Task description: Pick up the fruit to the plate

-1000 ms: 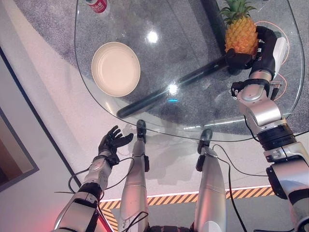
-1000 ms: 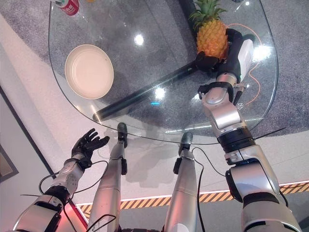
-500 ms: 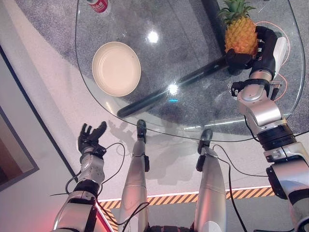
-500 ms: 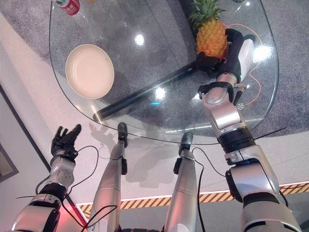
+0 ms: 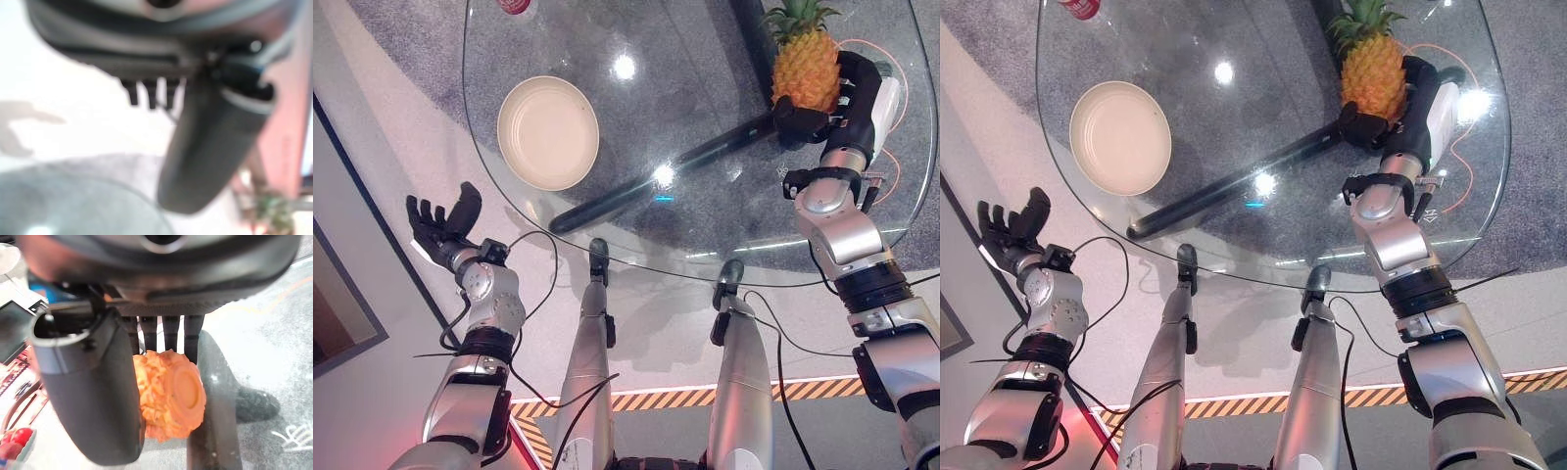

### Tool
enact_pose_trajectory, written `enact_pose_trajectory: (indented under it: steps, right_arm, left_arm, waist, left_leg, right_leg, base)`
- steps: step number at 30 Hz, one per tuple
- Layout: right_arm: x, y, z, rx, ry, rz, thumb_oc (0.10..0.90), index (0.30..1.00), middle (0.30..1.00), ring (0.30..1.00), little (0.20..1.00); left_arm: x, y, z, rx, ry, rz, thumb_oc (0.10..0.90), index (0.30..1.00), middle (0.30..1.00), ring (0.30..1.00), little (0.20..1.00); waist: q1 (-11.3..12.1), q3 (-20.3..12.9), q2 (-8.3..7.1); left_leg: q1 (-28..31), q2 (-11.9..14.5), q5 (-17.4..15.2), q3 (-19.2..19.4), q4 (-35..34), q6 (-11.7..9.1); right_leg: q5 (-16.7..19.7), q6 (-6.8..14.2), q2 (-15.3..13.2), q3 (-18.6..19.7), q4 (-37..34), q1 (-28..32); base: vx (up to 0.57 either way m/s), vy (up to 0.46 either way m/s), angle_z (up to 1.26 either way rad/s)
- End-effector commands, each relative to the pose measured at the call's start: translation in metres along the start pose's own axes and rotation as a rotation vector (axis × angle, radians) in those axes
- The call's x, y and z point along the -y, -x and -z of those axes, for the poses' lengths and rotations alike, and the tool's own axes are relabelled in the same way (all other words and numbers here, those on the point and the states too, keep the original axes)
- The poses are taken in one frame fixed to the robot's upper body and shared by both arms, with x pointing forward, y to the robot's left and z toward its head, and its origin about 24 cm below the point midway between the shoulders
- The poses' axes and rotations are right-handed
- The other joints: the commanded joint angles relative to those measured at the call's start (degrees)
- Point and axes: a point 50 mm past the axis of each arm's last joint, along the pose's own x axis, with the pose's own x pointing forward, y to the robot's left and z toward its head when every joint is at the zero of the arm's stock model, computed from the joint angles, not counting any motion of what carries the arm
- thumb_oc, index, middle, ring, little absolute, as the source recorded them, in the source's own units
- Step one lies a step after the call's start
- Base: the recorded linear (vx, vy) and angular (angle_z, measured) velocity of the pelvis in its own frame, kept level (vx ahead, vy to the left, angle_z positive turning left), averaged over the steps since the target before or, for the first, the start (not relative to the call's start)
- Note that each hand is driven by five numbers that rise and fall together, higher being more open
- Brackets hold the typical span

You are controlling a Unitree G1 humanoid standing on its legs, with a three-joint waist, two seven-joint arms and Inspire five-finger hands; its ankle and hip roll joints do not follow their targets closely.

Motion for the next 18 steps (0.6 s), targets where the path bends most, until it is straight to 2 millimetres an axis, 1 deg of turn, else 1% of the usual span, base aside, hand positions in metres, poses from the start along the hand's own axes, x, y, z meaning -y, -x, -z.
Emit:
enact_pose_trajectory:
  steps: [1, 2, 3, 8, 9, 11, 13, 14, 15, 16, 17, 18]
  right_arm:
    - [0.013, 0.001, -0.055, 0.309, -0.116, 0.082, 0.100, 0.300, 0.300, 0.300, 0.200]
    - [0.014, 0.002, -0.056, 0.320, -0.118, 0.085, 0.100, 0.300, 0.300, 0.300, 0.200]
    - [0.014, 0.004, -0.057, 0.338, -0.127, 0.084, 0.100, 0.300, 0.300, 0.300, 0.200]
    - [0.015, 0.011, -0.061, 0.385, -0.140, 0.094, 0.100, 0.300, 0.300, 0.300, 0.200]
    - [0.015, 0.011, -0.062, 0.388, -0.142, 0.096, 0.100, 0.300, 0.300, 0.300, 0.200]
    - [0.015, 0.015, -0.063, 0.424, -0.140, 0.098, 0.100, 0.300, 0.300, 0.300, 0.200]
    - [0.015, 0.018, -0.065, 0.452, -0.139, 0.100, 0.100, 0.300, 0.300, 0.300, 0.200]
    - [0.016, 0.018, -0.067, 0.460, -0.140, 0.103, 0.100, 0.300, 0.300, 0.300, 0.200]
    - [0.015, 0.021, -0.069, 0.478, -0.144, 0.102, 0.100, 0.300, 0.300, 0.300, 0.200]
    - [0.016, 0.022, -0.070, 0.490, -0.144, 0.102, 0.100, 0.300, 0.300, 0.300, 0.200]
    - [0.016, 0.022, -0.072, 0.494, -0.146, 0.103, 0.100, 0.300, 0.300, 0.300, 0.200]
    - [0.016, 0.024, -0.073, 0.504, -0.146, 0.100, 0.100, 0.300, 0.300, 0.300, 0.200]
  left_arm:
    - [0.016, -0.017, -0.065, 0.309, 0.092, 0.049, 0.800, 0.900, 0.900, 0.900, 0.900]
    - [0.021, -0.015, -0.069, 0.330, 0.095, 0.068, 0.800, 0.900, 0.900, 0.900, 0.900]
    - [0.031, -0.011, -0.075, 0.365, 0.105, 0.113, 0.800, 0.900, 0.900, 0.900, 0.900]
    - [0.060, 0.005, -0.089, 0.433, 0.149, 0.272, 0.800, 0.900, 0.900, 0.900, 0.900]
    - [0.062, 0.006, -0.090, 0.438, 0.152, 0.279, 0.800, 0.900, 0.900, 0.900, 0.900]
    - [0.073, 0.016, -0.091, 0.450, 0.163, 0.381, 0.800, 0.900, 0.900, 0.900, 0.900]
    - [0.080, 0.022, -0.089, 0.426, 0.176, 0.471, 0.800, 0.900, 0.900, 0.900, 0.900]
    - [0.082, 0.023, -0.089, 0.424, 0.177, 0.489, 0.800, 0.900, 0.900, 0.900, 0.900]
    - [0.089, 0.030, -0.086, 0.389, 0.192, 0.589, 0.800, 0.900, 0.900, 0.900, 0.900]
    - [0.092, 0.033, -0.084, 0.364, 0.192, 0.637, 0.800, 0.900, 0.900, 0.900, 0.900]
    - [0.093, 0.033, -0.085, 0.364, 0.195, 0.646, 0.800, 0.900, 0.900, 0.900, 0.900]
    - [0.095, 0.037, -0.084, 0.353, 0.205, 0.680, 0.800, 0.900, 0.900, 0.900, 0.900]
  waist:
    - [-0.36, -0.87, -1.93]
    - [-0.43, -0.87, -1.93]
    - [-0.56, -0.87, -1.93]
    - [-0.86, -0.87, -2.00]
    - [-0.91, -0.87, -2.02]
    - [-1.00, -0.87, -2.02]
    - [-1.04, -0.87, -1.98]
    - [-1.09, -0.87, -1.98]
    - [-1.14, -0.87, -1.98]
    - [-1.13, -0.87, -2.00]
    - [-1.19, -0.87, -2.01]
    - [-1.23, -0.87, -1.98]
  left_leg:
    - [-0.32, 0.21, -6.63, -0.21, 6.73, 0.33]
    - [-0.31, 0.23, -6.66, -0.18, 6.69, 0.29]
    - [-0.33, 0.30, -6.72, -0.10, 6.60, 0.21]
    - [-0.73, 0.31, -6.83, 0.02, 6.46, 0.15]
    - [-1.10, 0.23, -6.34, -0.02, 6.33, 0.21]
    - [-0.72, 0.28, -7.03, 0.11, 6.25, 0.17]
    - [-0.89, 0.30, -6.94, 0.23, 6.03, 0.19]
    - [-1.29, 0.22, -6.44, 0.23, 5.88, 0.26]
    - [-0.90, 0.27, -6.88, 0.40, 5.69, 0.22]
    - [-0.91, 0.28, -6.91, 0.44, 5.63, 0.19]
    - [-1.30, 0.21, -6.40, 0.44, 5.51, 0.26]
    - [-0.93, 0.32, -6.88, 0.52, 5.54, 0.22]
  right_leg:
    - [8.72, -0.91, 1.09, -3.61, -9.96, 2.49]
    - [8.74, -0.84, 1.08, -3.54, -10.02, 2.50]
    - [8.75, -0.72, 1.06, -3.47, -10.18, 2.54]
    - [8.88, -0.51, 1.14, -3.22, -10.71, 2.46]
    - [9.39, -0.57, 1.10, -3.21, -10.94, 2.14]
    - [8.97, -0.33, 1.25, -3.15, -10.94, 2.46]
    - [9.15, -0.24, 1.27, -3.18, -11.26, 2.40]
    - [9.64, -0.29, 1.25, -3.18, -11.50, 2.08]
    - [9.32, -0.16, 1.36, -3.16, -11.64, 2.49]
    - [9.40, -0.08, 1.33, -3.22, -11.76, 2.52]
    - [9.91, -0.14, 1.31, -3.20, -11.97, 2.19]
    - [9.45, -0.03, 1.42, -3.15, -11.83, 2.51]
  base:
    - [0.00, 0.000, 0.00]
    - [0.00, 0.000, 0.00]
    - [0.00, 0.000, 0.00]
    - [0.00, 0.000, 0.00]
    - [0.00, 0.000, 0.00]
    - [0.00, 0.000, 0.00]
    - [0.00, 0.000, 0.00]
    - [0.00, 0.000, 0.00]
    - [0.00, 0.000, 0.00]
    - [0.00, 0.000, 0.00]
    - [0.00, 0.000, 0.00]
    - [0.00, 0.000, 0.00]
